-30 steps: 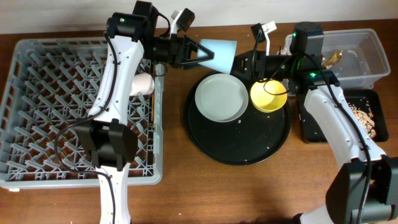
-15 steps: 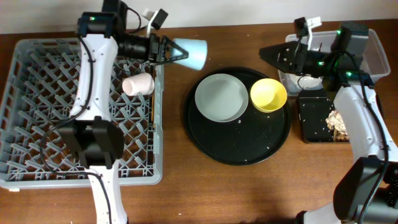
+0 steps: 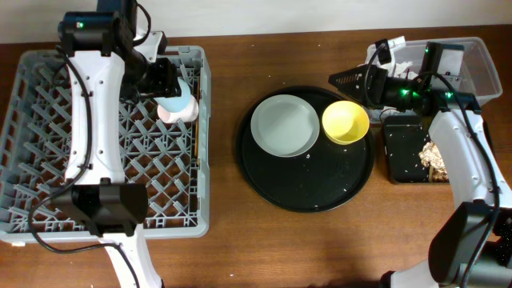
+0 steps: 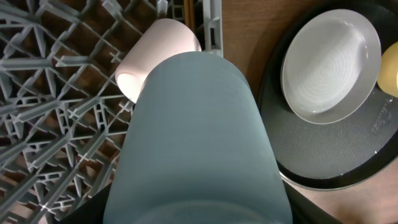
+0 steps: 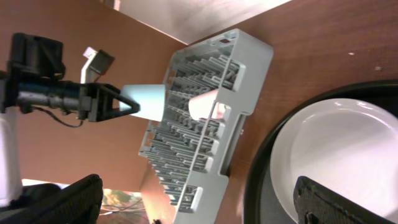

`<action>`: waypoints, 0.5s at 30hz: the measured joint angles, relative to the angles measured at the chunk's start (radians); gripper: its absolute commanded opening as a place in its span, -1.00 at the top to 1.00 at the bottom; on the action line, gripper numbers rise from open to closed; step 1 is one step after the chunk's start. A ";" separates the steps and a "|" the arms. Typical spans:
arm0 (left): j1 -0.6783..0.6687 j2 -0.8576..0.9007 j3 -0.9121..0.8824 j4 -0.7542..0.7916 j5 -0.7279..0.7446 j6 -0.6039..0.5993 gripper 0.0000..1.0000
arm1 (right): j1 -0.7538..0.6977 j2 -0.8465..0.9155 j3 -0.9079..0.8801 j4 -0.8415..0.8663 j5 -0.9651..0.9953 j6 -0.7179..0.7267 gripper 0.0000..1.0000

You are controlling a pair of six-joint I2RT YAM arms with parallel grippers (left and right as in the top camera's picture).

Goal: Sort waste into correct bins and load items into the dishwasher rack
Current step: 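Place the blue cup upside down in the dish rack, left gripper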

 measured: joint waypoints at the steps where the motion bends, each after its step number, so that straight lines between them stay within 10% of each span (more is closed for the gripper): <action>1: -0.004 -0.001 -0.005 0.001 -0.003 -0.011 0.02 | 0.000 0.000 0.000 -0.004 0.005 -0.006 -0.97; 15: -0.044 -0.143 -0.500 0.119 -0.091 -0.080 0.02 | 0.000 0.000 0.000 -0.043 0.052 -0.027 -0.97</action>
